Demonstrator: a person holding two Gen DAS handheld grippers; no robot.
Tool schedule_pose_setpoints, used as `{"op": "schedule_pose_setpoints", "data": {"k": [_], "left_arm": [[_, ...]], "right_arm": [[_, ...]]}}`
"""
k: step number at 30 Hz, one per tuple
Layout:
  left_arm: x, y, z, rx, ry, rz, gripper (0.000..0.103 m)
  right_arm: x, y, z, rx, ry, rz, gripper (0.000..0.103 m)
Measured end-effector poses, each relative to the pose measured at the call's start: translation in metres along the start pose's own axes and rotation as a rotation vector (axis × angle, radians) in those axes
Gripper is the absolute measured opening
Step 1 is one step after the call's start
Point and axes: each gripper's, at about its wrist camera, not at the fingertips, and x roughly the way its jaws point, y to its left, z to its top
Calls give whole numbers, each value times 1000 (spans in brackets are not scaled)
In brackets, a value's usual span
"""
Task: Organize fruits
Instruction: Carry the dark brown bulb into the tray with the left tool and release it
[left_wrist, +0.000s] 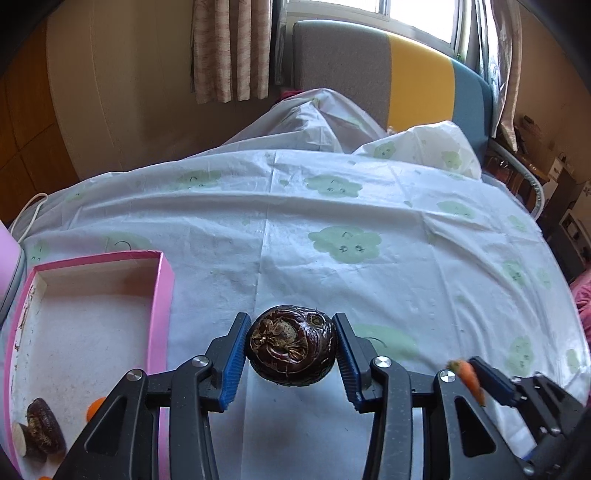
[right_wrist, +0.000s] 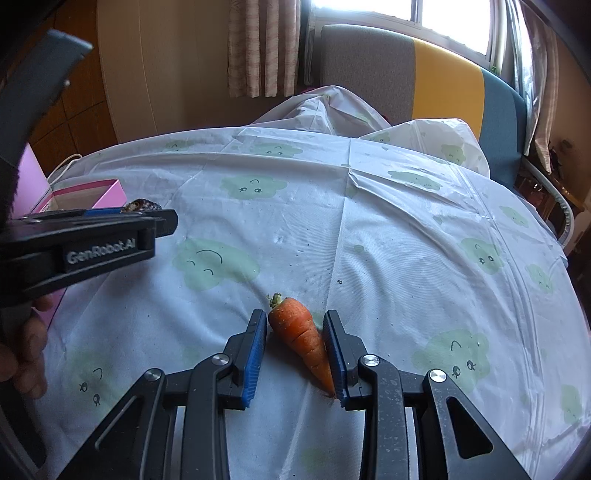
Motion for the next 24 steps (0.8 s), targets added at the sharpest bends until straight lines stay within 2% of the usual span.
{"op": "schedule_pose_setpoints", "data": {"k": [5, 14, 20, 24], "left_arm": [[-37, 9, 0, -19, -19, -18, 45], [-91, 54, -21, -61, -41, 21, 45], [-106, 85, -45, -112, -29, 45, 45], [-112, 91, -59, -124, -23, 32, 45]], "right_arm": [[0, 0, 0, -5, 0, -6, 32], [0, 5, 0, -27, 1, -32, 32], [0, 10, -1, -52, 3, -60, 32], [0, 12, 0, -61, 7, -70, 32]]}}
